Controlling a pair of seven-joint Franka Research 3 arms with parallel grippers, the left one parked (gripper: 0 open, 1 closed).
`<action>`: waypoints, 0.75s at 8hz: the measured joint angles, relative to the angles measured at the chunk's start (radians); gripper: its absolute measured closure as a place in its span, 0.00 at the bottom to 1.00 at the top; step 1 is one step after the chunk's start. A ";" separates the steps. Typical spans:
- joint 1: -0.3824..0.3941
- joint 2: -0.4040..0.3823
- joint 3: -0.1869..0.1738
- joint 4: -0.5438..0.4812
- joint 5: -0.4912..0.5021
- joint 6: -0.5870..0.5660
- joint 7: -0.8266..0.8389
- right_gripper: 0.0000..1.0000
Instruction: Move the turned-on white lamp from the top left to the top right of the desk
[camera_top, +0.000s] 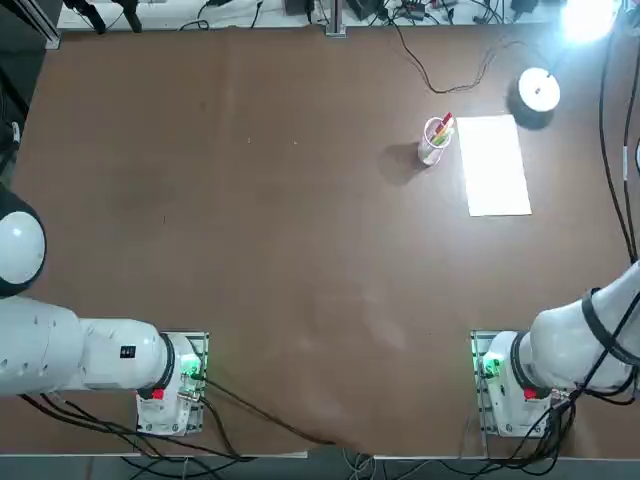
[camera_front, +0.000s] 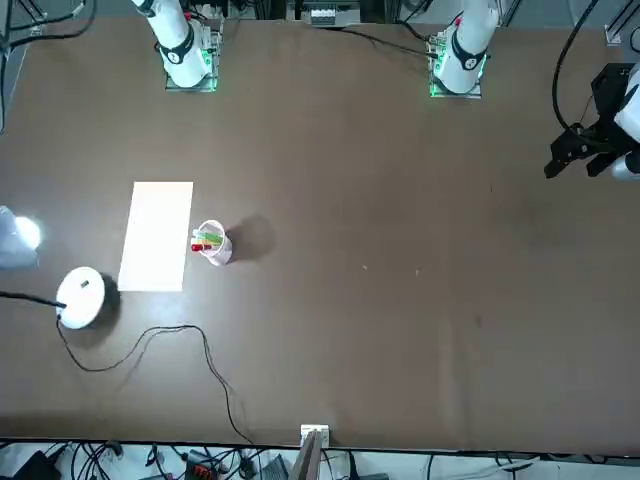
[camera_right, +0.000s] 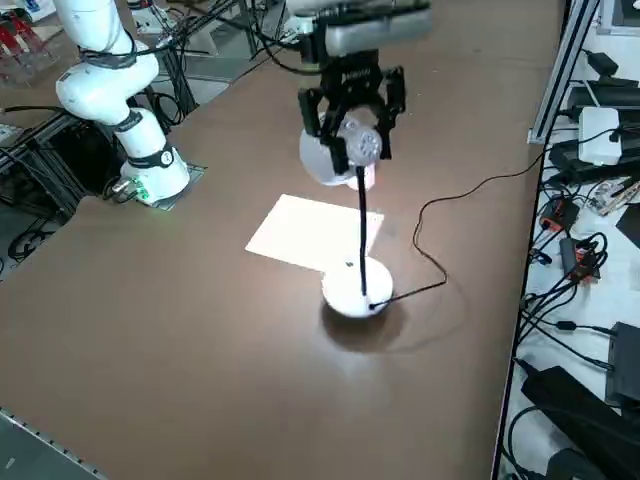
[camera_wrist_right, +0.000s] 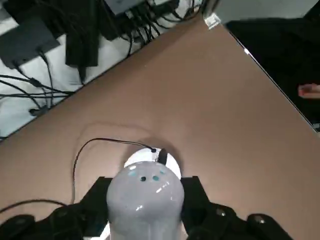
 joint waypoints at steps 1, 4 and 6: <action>-0.001 0.010 0.001 -0.019 0.000 0.002 0.005 0.27; -0.001 0.015 0.005 -0.039 -0.054 0.012 0.018 0.27; -0.004 0.016 0.005 -0.045 -0.093 0.057 0.077 0.27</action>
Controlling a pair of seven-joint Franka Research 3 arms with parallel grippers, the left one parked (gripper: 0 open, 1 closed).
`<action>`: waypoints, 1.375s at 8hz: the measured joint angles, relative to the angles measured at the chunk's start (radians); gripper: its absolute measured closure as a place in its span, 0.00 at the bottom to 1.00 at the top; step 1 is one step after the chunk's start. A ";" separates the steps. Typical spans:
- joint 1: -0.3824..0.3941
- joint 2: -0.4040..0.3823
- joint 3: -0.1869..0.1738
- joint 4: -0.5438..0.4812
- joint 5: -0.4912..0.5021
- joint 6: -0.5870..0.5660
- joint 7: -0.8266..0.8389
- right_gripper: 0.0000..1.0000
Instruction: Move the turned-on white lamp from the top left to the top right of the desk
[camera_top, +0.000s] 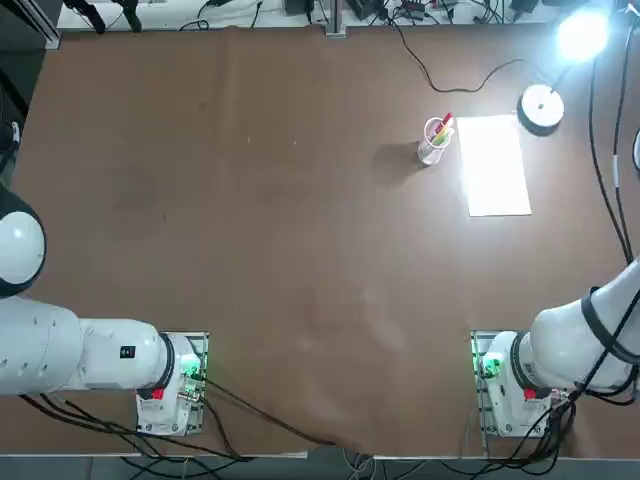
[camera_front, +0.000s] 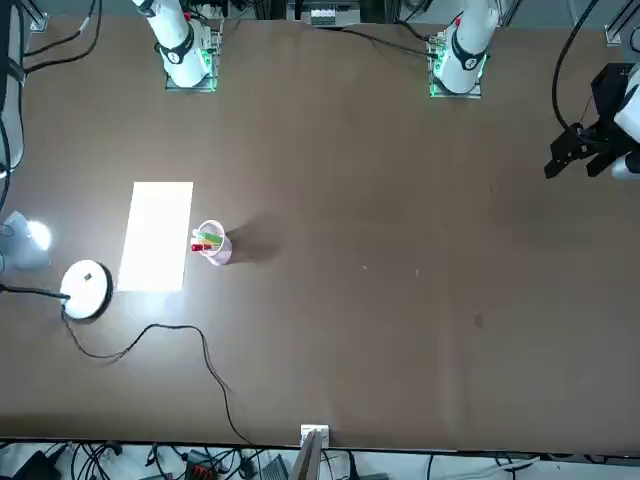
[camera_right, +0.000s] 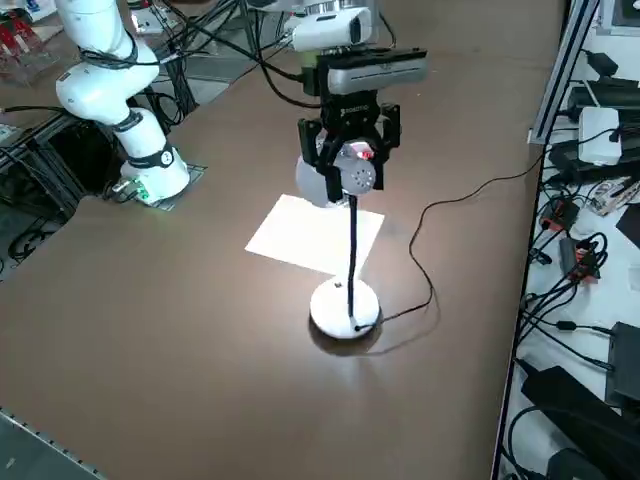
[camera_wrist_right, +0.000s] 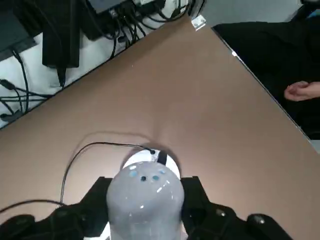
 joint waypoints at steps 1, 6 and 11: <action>0.000 0.001 0.000 -0.005 -0.002 0.009 0.025 0.27; 0.003 0.005 0.009 -0.032 -0.002 0.020 0.074 0.27; 0.005 0.016 0.011 -0.040 -0.003 0.035 0.137 0.27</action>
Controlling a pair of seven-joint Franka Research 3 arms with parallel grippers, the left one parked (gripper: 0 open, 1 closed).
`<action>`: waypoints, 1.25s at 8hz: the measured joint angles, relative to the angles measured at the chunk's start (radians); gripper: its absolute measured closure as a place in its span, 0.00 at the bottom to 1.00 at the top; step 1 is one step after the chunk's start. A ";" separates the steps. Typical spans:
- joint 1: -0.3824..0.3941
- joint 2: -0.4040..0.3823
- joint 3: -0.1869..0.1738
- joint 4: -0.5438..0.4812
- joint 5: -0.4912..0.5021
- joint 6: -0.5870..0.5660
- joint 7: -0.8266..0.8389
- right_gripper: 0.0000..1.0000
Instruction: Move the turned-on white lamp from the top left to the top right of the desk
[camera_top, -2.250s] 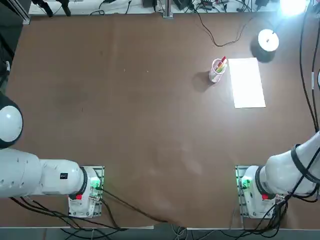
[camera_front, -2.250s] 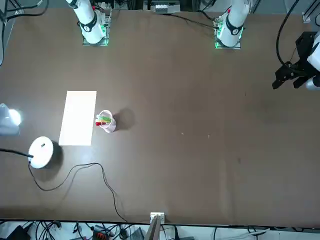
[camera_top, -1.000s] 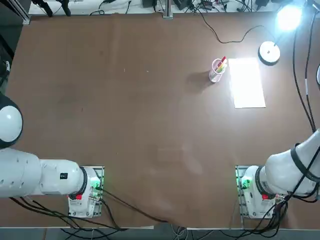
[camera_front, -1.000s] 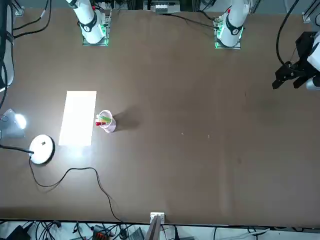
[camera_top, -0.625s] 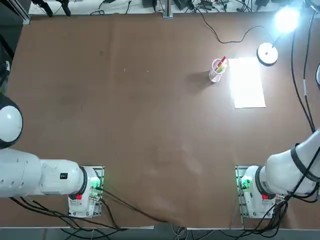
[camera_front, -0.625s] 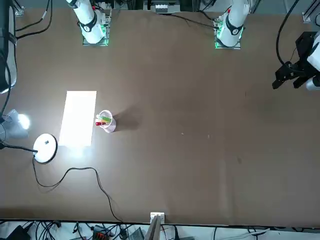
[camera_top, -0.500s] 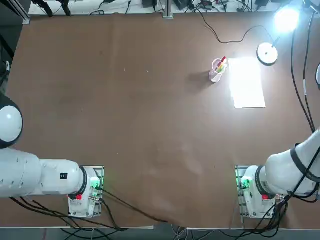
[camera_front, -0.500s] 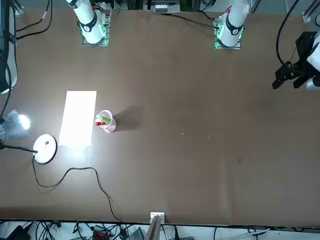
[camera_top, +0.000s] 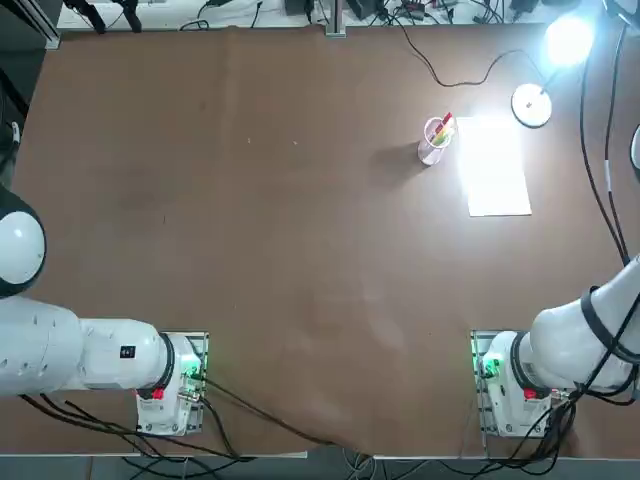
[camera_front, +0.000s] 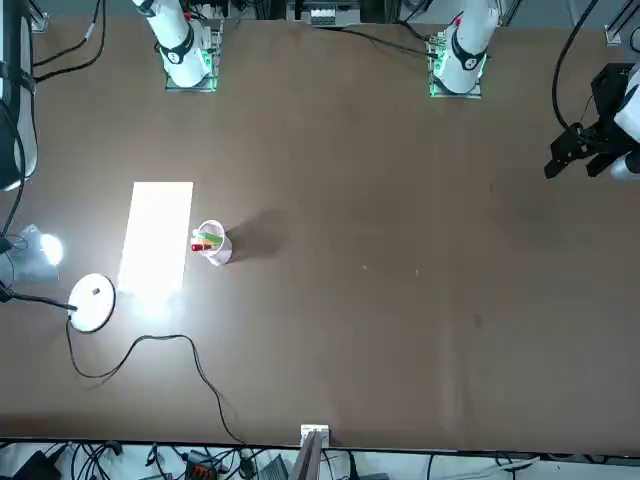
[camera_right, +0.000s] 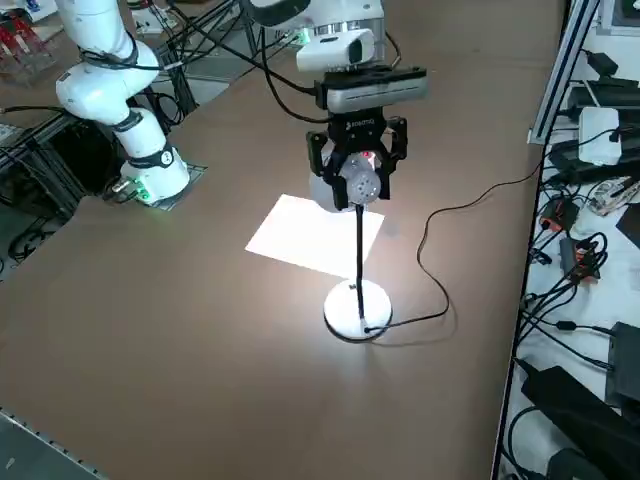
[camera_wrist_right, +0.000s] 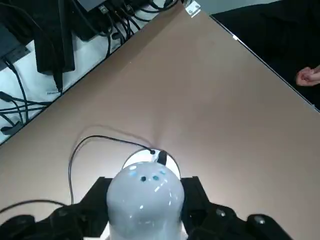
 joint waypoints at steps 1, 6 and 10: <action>0.001 -0.001 0.001 0.000 -0.001 0.000 0.002 0.27; 0.003 -0.003 0.007 0.000 -0.002 -0.001 0.003 0.00; -0.001 -0.007 0.000 0.000 -0.008 -0.016 0.002 0.00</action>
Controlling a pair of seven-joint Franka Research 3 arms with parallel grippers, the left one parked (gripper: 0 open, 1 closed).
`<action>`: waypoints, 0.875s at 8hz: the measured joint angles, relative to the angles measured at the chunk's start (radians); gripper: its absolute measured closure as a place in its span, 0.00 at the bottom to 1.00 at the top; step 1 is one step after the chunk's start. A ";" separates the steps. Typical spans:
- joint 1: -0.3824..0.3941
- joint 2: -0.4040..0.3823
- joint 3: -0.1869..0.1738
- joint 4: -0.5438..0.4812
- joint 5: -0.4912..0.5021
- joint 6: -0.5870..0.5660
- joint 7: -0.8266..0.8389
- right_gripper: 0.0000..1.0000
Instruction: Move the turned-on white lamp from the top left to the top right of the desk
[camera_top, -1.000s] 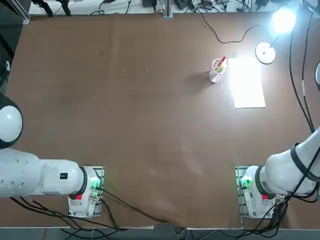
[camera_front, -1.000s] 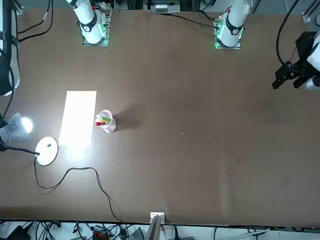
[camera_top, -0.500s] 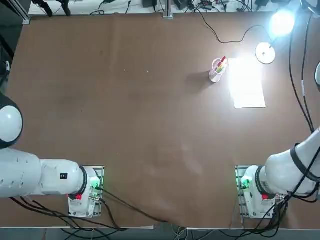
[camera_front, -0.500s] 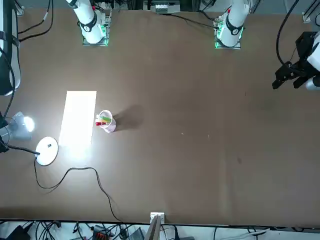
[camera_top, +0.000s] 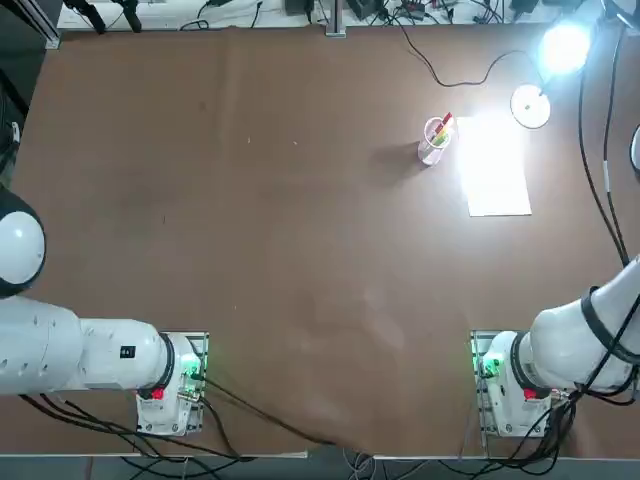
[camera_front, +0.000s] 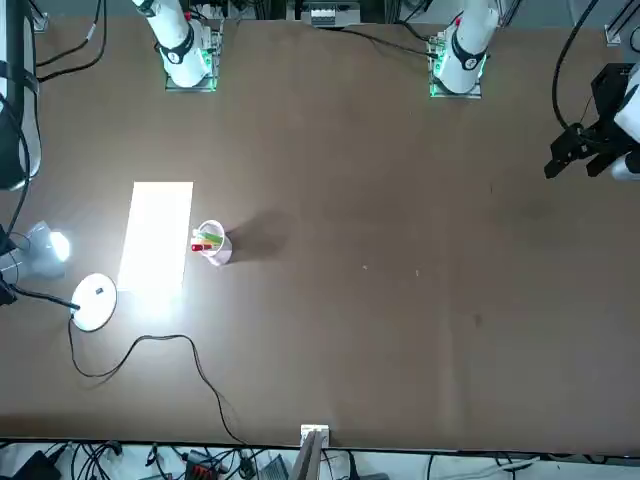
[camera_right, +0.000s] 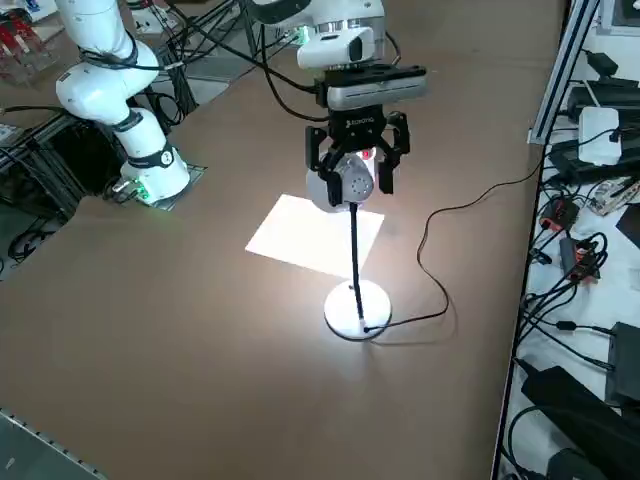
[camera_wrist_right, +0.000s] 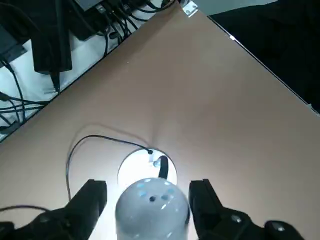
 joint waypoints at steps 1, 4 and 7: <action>-0.005 -0.003 -0.004 0.000 0.000 -0.018 0.000 0.00; -0.015 -0.010 -0.005 0.004 0.000 -0.048 0.005 0.00; -0.019 -0.013 -0.006 0.054 0.000 -0.042 0.009 0.00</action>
